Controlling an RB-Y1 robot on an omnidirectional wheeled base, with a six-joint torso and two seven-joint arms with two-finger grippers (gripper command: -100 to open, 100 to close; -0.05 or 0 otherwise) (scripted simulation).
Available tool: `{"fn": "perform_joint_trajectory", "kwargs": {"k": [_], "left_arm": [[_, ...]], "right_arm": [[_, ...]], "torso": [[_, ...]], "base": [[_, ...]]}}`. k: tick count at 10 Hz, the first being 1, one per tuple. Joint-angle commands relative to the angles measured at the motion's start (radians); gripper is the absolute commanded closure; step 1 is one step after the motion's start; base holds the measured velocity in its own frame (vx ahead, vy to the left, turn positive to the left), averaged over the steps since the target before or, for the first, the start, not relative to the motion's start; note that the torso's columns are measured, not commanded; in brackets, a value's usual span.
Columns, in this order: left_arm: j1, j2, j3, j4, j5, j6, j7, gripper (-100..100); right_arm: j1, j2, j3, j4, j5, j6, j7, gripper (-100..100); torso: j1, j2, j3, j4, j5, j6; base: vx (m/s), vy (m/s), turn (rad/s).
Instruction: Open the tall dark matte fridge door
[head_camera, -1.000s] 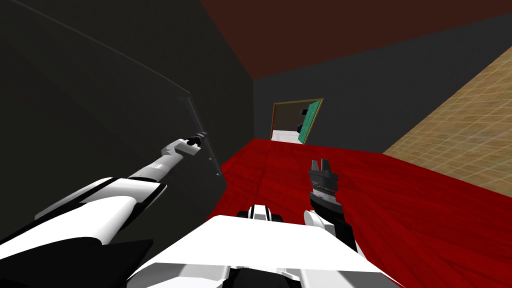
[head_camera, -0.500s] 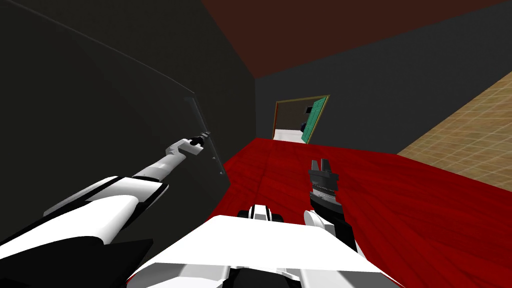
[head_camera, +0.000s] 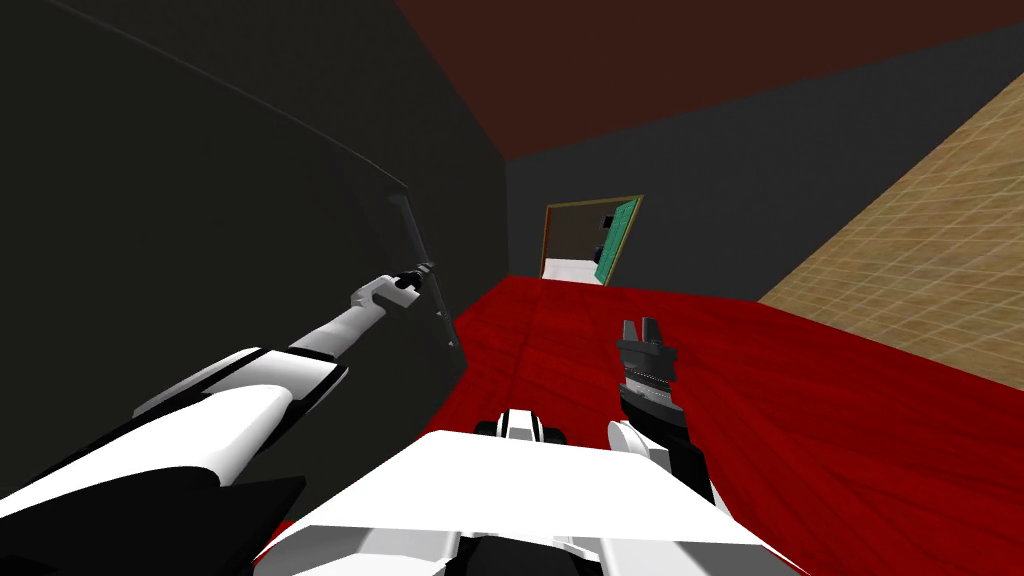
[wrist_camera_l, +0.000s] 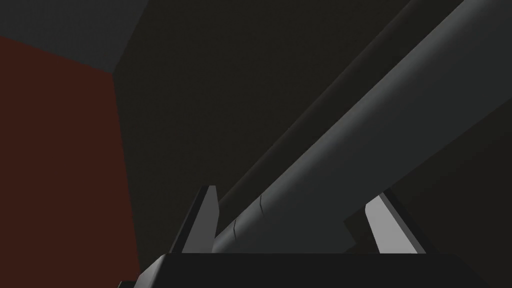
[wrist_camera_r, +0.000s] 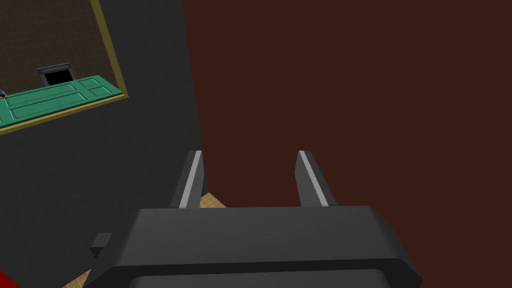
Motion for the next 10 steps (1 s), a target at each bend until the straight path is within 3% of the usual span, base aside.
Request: {"fn": "perform_joint_trajectory", "kwargs": {"k": [1,7,8,10], "left_arm": [[-0.01,-0.035,-0.017,-0.065,-0.011,0.035,0.01,100],[-0.057,-0.102,-0.075,-0.202,-0.027,0.122,0.016,100],[-0.038,-0.086,-0.067,-0.188,-0.026,0.105,0.01,100],[-0.042,-0.085,-0.103,-0.249,-0.004,0.103,0.018,100]], "right_arm": [[0.0,0.0,0.0,0.0,0.0,0.0,0.0,0],[0.0,0.0,0.0,0.0,0.0,0.0,0.0,0],[0.0,0.0,0.0,0.0,0.0,0.0,0.0,0],[0.0,0.0,0.0,0.0,0.0,0.0,0.0,0]], "torso": [[0.002,-0.002,0.0,0.001,0.0,-0.003],[0.0,-0.002,-0.001,0.003,-0.002,-0.003],[0.001,-0.001,-0.001,0.002,-0.001,-0.002],[0.002,-0.003,-0.002,0.0,-0.001,-0.003]], "base": [[-0.203,0.047,-0.058],[-0.19,0.043,-0.071],[-0.095,0.017,-0.054],[-0.144,0.006,-0.035]]}}
